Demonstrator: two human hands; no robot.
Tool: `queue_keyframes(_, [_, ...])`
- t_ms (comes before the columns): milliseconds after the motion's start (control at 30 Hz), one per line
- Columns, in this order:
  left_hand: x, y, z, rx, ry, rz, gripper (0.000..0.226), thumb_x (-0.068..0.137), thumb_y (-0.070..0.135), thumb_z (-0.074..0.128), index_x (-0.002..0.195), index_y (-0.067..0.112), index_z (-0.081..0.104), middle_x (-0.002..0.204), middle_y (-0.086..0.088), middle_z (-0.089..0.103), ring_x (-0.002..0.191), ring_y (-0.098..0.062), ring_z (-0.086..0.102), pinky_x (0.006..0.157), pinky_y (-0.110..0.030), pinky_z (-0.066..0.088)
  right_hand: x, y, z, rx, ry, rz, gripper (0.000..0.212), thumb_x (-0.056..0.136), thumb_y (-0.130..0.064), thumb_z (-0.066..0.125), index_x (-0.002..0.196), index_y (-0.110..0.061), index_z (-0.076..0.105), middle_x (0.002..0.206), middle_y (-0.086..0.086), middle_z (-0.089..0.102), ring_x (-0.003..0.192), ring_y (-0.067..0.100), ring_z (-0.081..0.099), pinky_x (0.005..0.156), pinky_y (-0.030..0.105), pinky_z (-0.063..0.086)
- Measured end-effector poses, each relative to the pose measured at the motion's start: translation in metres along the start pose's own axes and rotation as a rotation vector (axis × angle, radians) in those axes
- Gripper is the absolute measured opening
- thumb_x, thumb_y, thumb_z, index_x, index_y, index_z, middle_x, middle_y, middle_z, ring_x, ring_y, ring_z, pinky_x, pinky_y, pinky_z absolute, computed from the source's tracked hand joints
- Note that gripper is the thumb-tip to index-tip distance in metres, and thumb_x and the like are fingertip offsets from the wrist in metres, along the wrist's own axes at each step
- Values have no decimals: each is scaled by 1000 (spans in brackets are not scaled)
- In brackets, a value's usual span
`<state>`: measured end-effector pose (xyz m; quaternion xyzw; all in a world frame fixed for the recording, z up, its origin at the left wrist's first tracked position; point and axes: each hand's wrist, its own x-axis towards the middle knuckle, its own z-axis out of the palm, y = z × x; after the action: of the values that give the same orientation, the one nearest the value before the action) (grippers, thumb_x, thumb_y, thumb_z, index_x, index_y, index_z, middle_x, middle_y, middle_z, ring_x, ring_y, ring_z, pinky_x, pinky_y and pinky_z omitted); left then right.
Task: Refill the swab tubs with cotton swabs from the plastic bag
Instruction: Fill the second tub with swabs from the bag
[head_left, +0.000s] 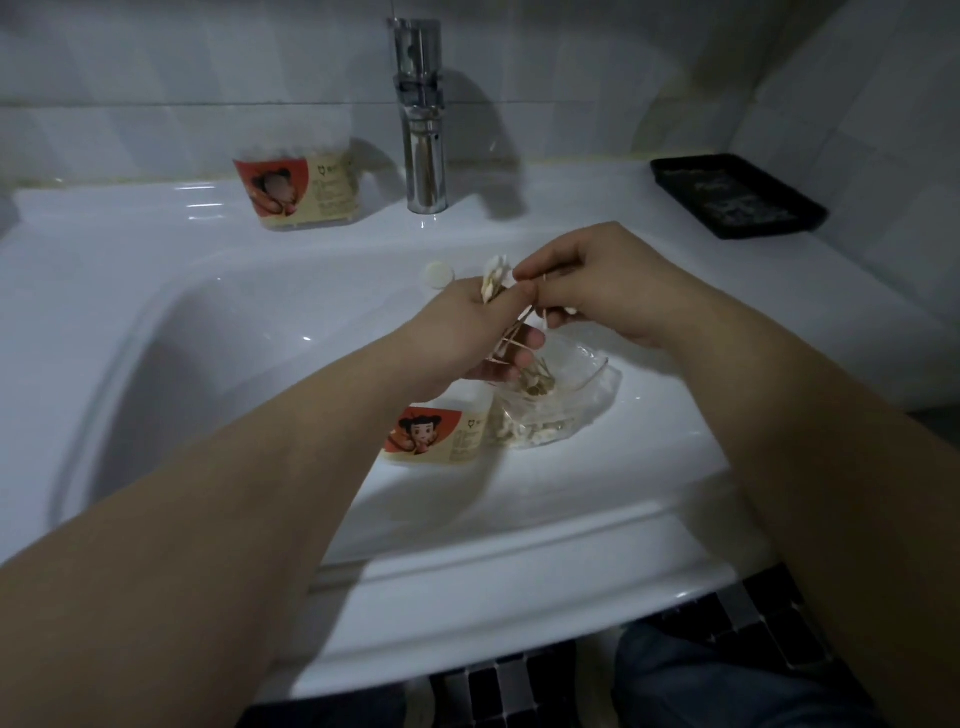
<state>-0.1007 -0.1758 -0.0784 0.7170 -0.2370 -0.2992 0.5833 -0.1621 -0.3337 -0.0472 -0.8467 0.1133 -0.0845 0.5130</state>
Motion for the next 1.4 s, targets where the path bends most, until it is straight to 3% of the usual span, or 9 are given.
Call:
queue_keyframes(133, [5, -1, -1, 87, 50, -24, 27, 105, 39, 50, 109, 13, 56, 73, 1, 47, 46, -7, 39, 42, -21, 35, 1, 4, 1, -43, -5, -1, 19, 87, -2, 75, 101, -14, 77, 74, 6, 76, 65, 14, 69, 75, 30, 63])
queue_keyframes(267, [5, 0, -3, 70, 88, -51, 27, 104, 39, 53, 97, 14, 52, 68, 0, 39, 45, -9, 32, 42, -23, 29, 2, 4, 1, 4, 38, 15, 19, 88, -4, 76, 103, -15, 75, 78, 9, 76, 68, 16, 71, 76, 31, 62])
queue_keyframes(500, [-2, 1, 3, -128, 2, -105, 34, 102, 41, 57, 109, 9, 66, 83, -8, 71, 71, -17, 66, 62, -25, 58, 0, -2, 4, 158, 60, 61, 35, 90, 5, 68, 114, -21, 71, 104, 7, 76, 81, 15, 76, 75, 28, 62])
queue_keyframes(667, [0, -2, 2, -247, -19, -90, 24, 103, 24, 60, 106, 0, 65, 93, -18, 71, 83, -25, 71, 74, -32, 63, 1, 0, 5, 173, 13, 94, 61, 86, 9, 71, 137, -23, 59, 104, 10, 76, 91, 22, 76, 80, 28, 62])
queue_keyframes(833, [2, -1, 1, -305, 40, -108, 22, 101, 13, 62, 113, -5, 64, 100, -22, 72, 84, -25, 75, 72, -32, 63, 1, 0, 6, 203, -11, 126, 55, 87, 14, 64, 133, -16, 62, 106, 14, 76, 96, 19, 76, 90, 33, 61])
queue_keyframes(967, [0, 0, 1, -327, -35, -111, 12, 102, 15, 61, 99, 4, 65, 98, -16, 74, 91, -26, 74, 76, -32, 63, 1, -1, 7, 304, -28, 154, 59, 87, 21, 58, 135, -14, 62, 115, 14, 70, 99, 22, 74, 91, 37, 60])
queue_keyframes(1167, [-1, -2, 4, -314, -67, -100, 19, 103, 12, 58, 117, 1, 65, 97, -13, 72, 89, -25, 73, 82, -37, 62, 3, 0, 9, 512, -16, 167, 48, 89, 24, 49, 121, -7, 66, 104, 14, 70, 92, 20, 76, 87, 34, 62])
queue_keyframes(1300, [0, 1, 1, -362, -17, -121, 12, 105, 13, 54, 100, 8, 63, 81, -5, 68, 73, -17, 70, 72, -31, 63, 3, -1, 7, 401, 18, 157, 31, 91, 12, 63, 115, -6, 69, 105, 13, 74, 93, 20, 77, 86, 32, 62])
queue_keyframes(1400, [2, 3, 1, -396, 59, -158, 15, 106, 17, 52, 93, 12, 56, 69, -3, 56, 55, -11, 53, 53, -24, 51, 3, 3, 8, 162, 34, 115, 24, 90, -4, 73, 113, -12, 75, 100, 10, 78, 90, 12, 76, 89, 33, 61])
